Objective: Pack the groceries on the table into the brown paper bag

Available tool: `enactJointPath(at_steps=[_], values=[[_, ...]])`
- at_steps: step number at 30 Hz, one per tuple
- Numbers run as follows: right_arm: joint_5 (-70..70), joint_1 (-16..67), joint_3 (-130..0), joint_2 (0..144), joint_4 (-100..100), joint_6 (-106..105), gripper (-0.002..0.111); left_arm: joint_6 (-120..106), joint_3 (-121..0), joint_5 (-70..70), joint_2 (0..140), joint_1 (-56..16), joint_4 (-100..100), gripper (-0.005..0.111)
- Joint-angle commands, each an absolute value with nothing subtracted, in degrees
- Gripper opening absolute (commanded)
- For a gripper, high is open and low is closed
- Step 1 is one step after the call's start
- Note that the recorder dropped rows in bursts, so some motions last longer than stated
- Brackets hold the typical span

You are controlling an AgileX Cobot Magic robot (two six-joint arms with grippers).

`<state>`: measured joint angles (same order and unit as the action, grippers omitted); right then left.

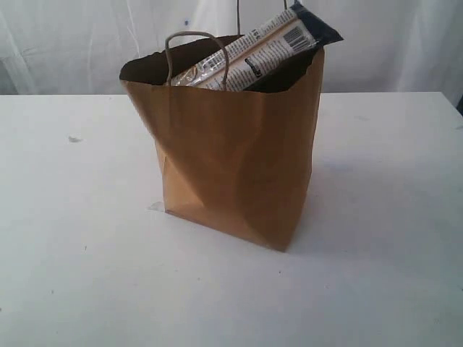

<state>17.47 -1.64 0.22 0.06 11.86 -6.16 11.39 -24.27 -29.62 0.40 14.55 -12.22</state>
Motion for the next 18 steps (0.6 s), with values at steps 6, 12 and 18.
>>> enactJointPath(at_steps=[6,12,18], values=[[16.9,-1.8,0.0,0.0,12.1,-6.6,0.0,1.9,-2.2,-6.2,0.0,14.4,-2.2,0.0],[16.9,-1.8,0.0,0.0,12.1,-6.6,0.0,6.7,0.0,-14.3,0.0,10.0,-2.5,0.0],[16.9,-1.8,0.0,0.0,12.1,-6.6,0.0,6.1,0.0,-15.9,0.0,7.8,-3.3,0.0]])
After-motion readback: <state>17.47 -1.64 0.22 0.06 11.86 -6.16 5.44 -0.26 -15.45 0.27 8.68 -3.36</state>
